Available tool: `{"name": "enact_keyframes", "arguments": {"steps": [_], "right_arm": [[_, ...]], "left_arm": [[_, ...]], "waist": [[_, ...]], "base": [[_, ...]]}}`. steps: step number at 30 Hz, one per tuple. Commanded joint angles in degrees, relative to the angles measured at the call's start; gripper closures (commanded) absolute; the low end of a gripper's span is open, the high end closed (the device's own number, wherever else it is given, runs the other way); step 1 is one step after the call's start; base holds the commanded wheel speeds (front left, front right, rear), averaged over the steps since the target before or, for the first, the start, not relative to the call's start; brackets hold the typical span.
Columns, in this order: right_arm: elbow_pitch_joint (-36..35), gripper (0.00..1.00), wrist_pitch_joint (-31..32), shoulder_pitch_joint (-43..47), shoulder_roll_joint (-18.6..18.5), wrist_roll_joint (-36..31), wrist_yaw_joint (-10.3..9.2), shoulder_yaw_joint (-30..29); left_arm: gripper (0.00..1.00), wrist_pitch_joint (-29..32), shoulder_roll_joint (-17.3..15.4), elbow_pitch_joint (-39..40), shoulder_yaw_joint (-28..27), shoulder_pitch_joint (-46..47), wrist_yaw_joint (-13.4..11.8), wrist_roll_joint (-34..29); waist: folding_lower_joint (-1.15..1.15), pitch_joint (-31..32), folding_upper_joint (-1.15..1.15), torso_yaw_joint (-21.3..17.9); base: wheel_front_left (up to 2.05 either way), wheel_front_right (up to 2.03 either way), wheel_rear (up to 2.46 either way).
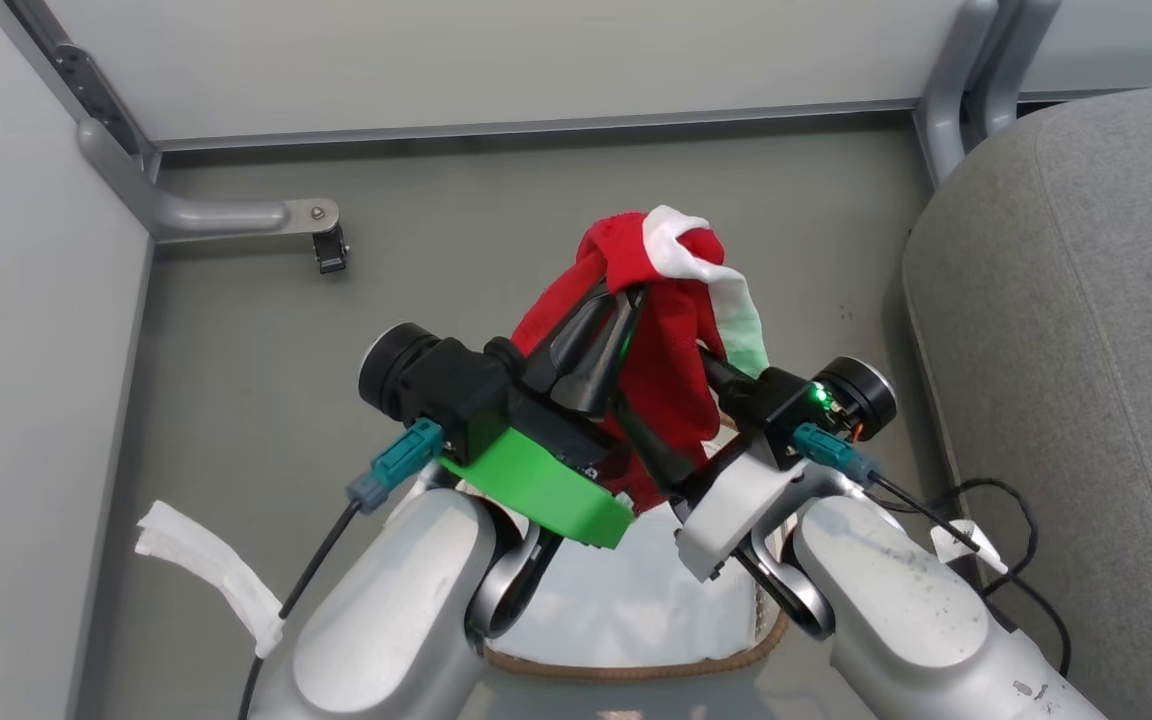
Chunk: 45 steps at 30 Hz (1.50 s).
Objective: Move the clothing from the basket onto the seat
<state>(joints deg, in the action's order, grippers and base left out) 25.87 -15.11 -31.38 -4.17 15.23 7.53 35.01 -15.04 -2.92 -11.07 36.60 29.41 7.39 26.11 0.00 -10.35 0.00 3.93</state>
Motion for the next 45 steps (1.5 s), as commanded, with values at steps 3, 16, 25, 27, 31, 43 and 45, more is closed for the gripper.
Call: {"name": "enact_keyframes", "arguments": {"steps": [3, 16, 25, 27, 31, 43, 45], "right_arm": [[0.25, 1.0, -0.05, -0.83, 0.35, 0.94, -0.08, -0.62], [-1.9, 1.0, -0.05, 0.03, 0.55, 0.7, -0.08, -1.96], [-2.85, 1.0, -0.06, 0.75, 0.66, 0.87, -0.08, -3.26], [-3.02, 1.0, -0.05, 1.12, 0.72, 0.76, -0.08, -3.49], [-3.57, 1.0, -0.05, 1.32, 0.8, 1.11, -0.08, -4.04], [-6.19, 1.0, -0.05, 2.97, 1.11, 1.72, -0.08, -6.95], [-6.67, 1.0, -0.06, 3.35, 1.15, 1.66, -0.08, -7.89]], "left_arm": [[1.0, -0.2, -0.04, 0.35, -0.06, 1.02, 0.15, 0.39], [0.0, -0.17, -0.04, 0.55, -1.97, 0.77, -0.52, -0.64], [0.0, -0.11, -0.06, -1.35, -2.19, 0.6, -0.52, -2.71], [0.0, -0.12, -0.07, -1.68, -2.27, 0.92, -0.45, -3.04], [0.0, -0.12, -0.08, -2.78, -2.43, 1.18, -0.29, -3.74], [0.0, -0.12, -0.14, -6.05, -2.35, 1.86, 0.02, -5.85], [0.0, -0.12, -0.19, -7.22, -2.46, 1.66, 0.07, -6.67]], "waist": [[0.0, -0.4, 0.0, 0.26], [0.0, -1.3, 0.0, -1.18], [0.0, -1.76, 0.0, -5.66], [0.0, -1.91, 0.0, -7.31], [0.0, -2.22, 0.0, -11.65], [0.0, -3.6, 0.0, -25.67], [0.0, -3.8, 0.0, -27.35]], "base": [[0.0, 0.0, 0.0], [0.0, 0.0, 0.0], [0.0, 0.0, 0.0], [0.0, 0.0, 0.0], [0.0, 0.0, 0.0], [0.0, 0.0, 0.0], [0.0, 0.0, 0.0]]}}
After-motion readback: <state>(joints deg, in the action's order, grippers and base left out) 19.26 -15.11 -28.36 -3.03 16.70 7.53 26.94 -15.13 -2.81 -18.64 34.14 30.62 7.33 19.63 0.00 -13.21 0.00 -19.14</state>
